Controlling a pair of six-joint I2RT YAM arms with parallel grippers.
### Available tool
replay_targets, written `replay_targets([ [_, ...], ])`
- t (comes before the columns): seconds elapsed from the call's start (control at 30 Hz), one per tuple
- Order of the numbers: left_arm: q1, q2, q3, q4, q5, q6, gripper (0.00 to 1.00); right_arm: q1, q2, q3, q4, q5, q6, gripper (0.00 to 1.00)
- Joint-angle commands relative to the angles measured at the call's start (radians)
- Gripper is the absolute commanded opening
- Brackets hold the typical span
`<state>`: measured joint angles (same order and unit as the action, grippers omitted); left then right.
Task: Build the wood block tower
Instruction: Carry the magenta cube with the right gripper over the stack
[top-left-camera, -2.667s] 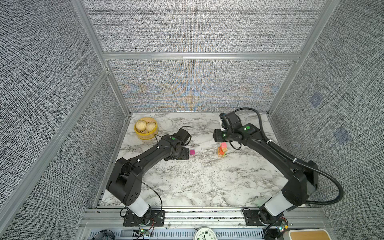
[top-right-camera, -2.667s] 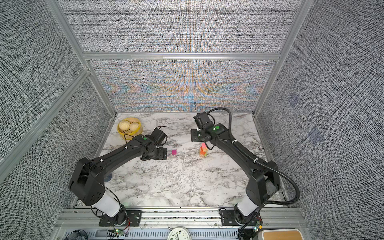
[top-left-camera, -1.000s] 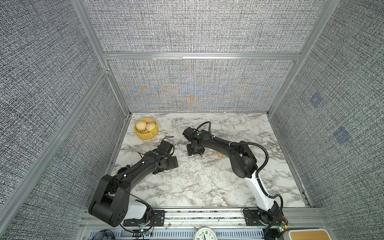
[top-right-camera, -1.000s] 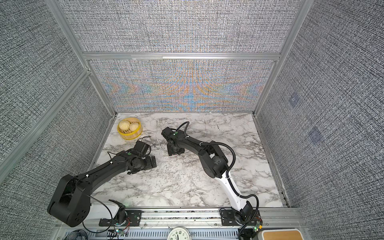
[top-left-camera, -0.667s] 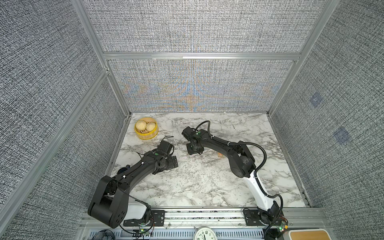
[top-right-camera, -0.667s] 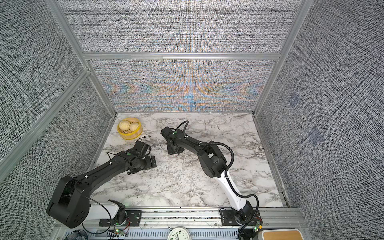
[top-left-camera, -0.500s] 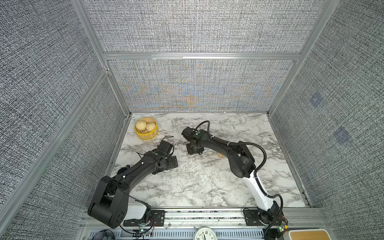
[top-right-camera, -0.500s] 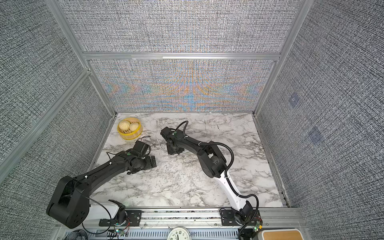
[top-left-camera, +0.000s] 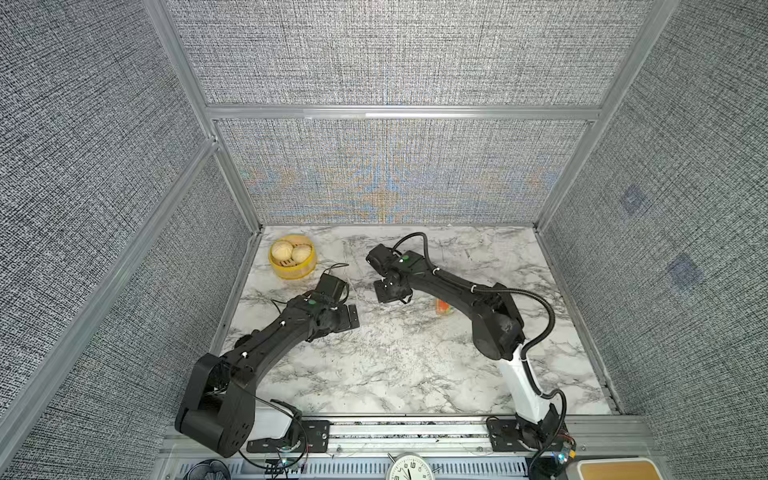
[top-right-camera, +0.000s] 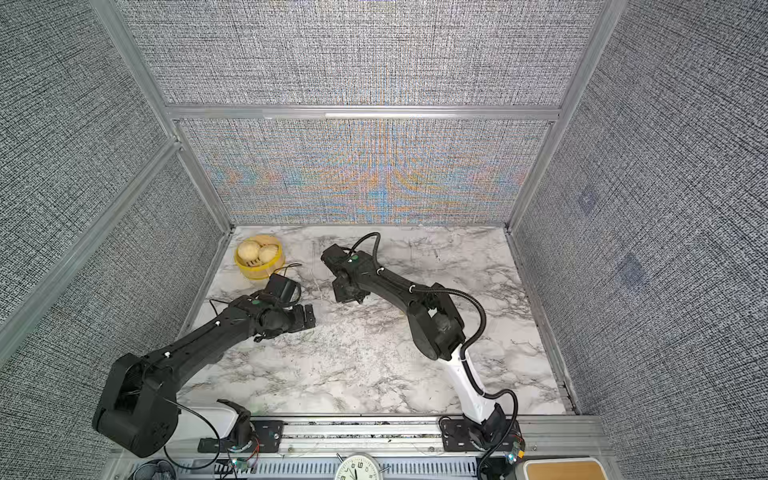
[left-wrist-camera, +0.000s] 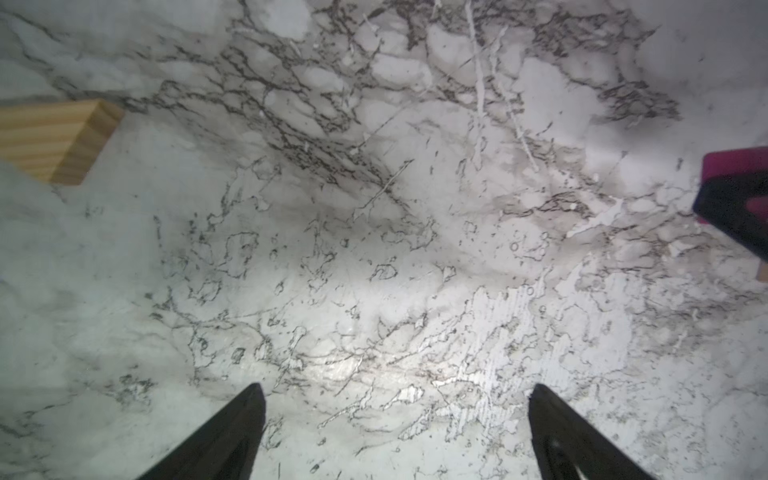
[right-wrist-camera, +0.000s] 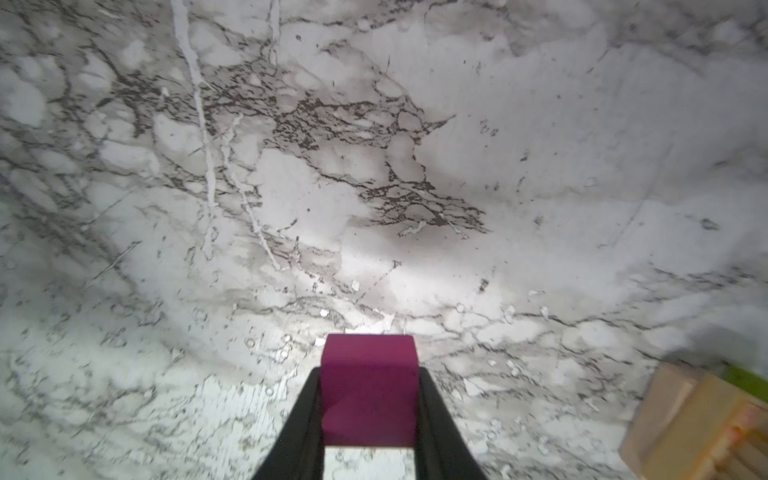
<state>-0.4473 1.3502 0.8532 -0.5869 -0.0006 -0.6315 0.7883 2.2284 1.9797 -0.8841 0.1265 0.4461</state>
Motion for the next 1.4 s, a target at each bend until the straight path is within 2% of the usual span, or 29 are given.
replay_targets([
  [0.0, -0.019, -0.016, 0.028, -0.017, 0.004, 0.017, 0.99, -0.018, -0.065, -0.039, -0.02, -0.012, -0.036, 0.25],
  [0.1, -0.046, -0.008, 0.06, 0.001, 0.001, 0.014, 0.99, -0.037, -0.145, -0.089, -0.015, -0.018, -0.055, 0.25],
  [0.27, -0.09, 0.083, 0.167, -0.018, -0.032, 0.015, 0.99, -0.067, -0.264, -0.144, -0.042, -0.013, -0.091, 0.25],
  [0.67, -0.141, 0.243, 0.377, -0.012, -0.016, 0.042, 0.99, -0.16, -0.449, -0.273, -0.101, 0.006, -0.131, 0.26],
  [1.03, -0.181, 0.377, 0.495, -0.007, 0.008, 0.059, 0.99, -0.239, -0.542, -0.391, -0.093, -0.025, -0.15, 0.26],
  [1.37, -0.201, 0.418, 0.508, 0.006, 0.007, 0.047, 0.99, -0.285, -0.547, -0.441, -0.072, -0.046, -0.175, 0.26],
])
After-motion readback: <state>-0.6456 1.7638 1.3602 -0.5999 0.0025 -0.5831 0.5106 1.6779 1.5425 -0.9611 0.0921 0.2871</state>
